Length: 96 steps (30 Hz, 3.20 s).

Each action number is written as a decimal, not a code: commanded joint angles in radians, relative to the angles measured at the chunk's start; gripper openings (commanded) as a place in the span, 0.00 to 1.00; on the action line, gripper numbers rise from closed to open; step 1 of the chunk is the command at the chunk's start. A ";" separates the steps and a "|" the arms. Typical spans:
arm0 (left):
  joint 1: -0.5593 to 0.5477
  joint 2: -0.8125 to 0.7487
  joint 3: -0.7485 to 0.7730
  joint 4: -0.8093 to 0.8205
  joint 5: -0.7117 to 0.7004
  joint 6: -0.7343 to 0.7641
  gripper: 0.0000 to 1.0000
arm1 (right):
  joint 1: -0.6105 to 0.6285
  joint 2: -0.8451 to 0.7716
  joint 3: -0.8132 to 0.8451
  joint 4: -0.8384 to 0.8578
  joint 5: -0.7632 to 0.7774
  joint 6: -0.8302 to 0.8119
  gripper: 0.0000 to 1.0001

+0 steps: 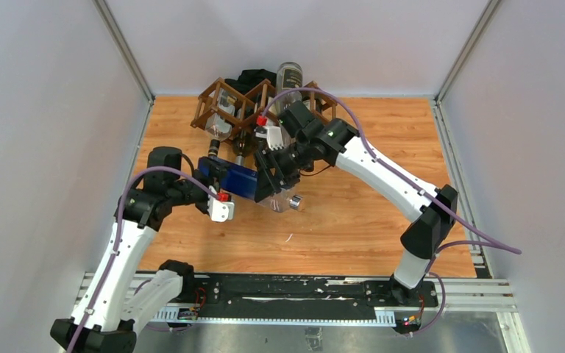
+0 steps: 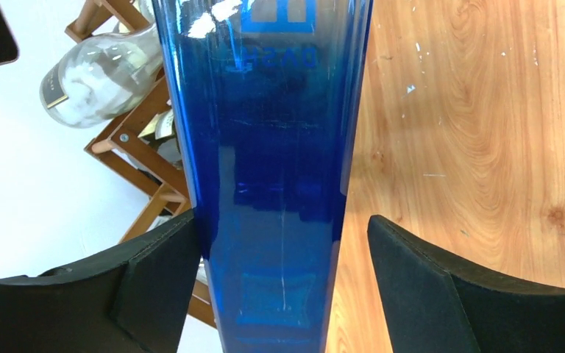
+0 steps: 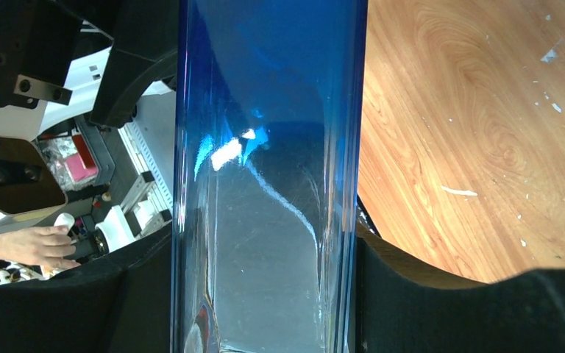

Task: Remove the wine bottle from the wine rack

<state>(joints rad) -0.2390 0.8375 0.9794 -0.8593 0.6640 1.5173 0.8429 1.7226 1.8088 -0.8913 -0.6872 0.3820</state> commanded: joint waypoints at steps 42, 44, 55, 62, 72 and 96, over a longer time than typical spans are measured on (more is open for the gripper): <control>-0.017 -0.009 -0.004 0.804 0.215 -1.270 0.00 | -0.173 -0.567 -0.167 0.309 0.203 -0.138 0.97; -0.017 0.026 0.016 0.851 0.262 -1.395 0.00 | -0.173 -0.578 -0.181 0.328 0.194 -0.147 0.97; -0.021 0.105 0.066 0.934 0.598 -1.722 0.00 | -0.171 -0.550 -0.328 0.771 0.011 -0.059 0.98; -0.039 0.085 0.047 0.933 0.648 -1.755 0.00 | -0.143 -0.441 -0.310 0.942 -0.037 0.044 0.99; -0.049 0.111 0.050 0.931 0.686 -1.819 0.00 | -0.057 -0.361 -0.321 1.109 -0.025 0.108 0.88; 0.047 0.515 0.680 -0.190 -0.137 -1.134 1.00 | -0.367 -0.555 -0.256 0.443 0.404 -0.227 0.00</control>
<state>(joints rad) -0.2081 1.3331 1.5932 -0.9798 0.6510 0.3141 0.5240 1.2430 1.5005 -0.4419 -0.4129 0.2268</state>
